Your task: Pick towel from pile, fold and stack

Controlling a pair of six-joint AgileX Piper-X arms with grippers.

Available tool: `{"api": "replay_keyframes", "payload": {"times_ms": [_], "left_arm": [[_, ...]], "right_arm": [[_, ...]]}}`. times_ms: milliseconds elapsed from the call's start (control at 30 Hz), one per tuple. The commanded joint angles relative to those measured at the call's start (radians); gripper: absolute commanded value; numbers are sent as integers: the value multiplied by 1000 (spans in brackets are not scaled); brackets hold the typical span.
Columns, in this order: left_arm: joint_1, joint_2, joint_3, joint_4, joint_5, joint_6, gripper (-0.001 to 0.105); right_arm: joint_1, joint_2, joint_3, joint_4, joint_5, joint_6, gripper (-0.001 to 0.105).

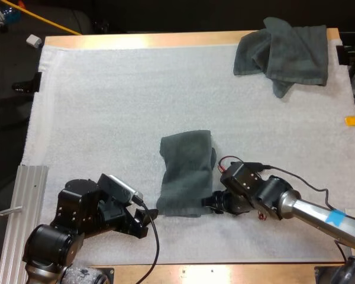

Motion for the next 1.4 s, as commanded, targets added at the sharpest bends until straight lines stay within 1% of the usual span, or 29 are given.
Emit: {"api": "replay_keyframes", "payload": {"times_ms": [0,200,300,367,567,667,733,900,933,1133,1367], "left_arm": [[-4,4,-4,11,8,-5,68],[-3,4,-4,19,10,-4,68],[-2,4,-3,19,11,-5,68],[-2,3,-4,20,12,-4,68],[-1,5,-5,21,17,-4,68],[-2,4,-5,24,17,-5,68],[-3,2,-4,26,13,-4,68],[-2,1,-3,30,15,-1,68],[-2,1,-3,30,15,-1,68],[-3,1,-4,32,14,3,68],[-5,-1,-4,33,17,10,68]], "right_arm": [[1,8,11,-63,-42,23,51],[0,71,8,-126,-87,75,50],[0,92,6,-147,-96,98,42],[-2,103,8,-159,-104,111,39],[-1,138,8,-194,-128,142,38],[-1,135,6,-196,-128,149,32],[-1,122,4,-194,-120,140,32],[-3,116,3,-190,-119,132,1],[-2,115,1,-192,-119,129,0],[-2,72,2,-138,-80,83,0],[-5,-59,2,63,77,-25,0]]}}
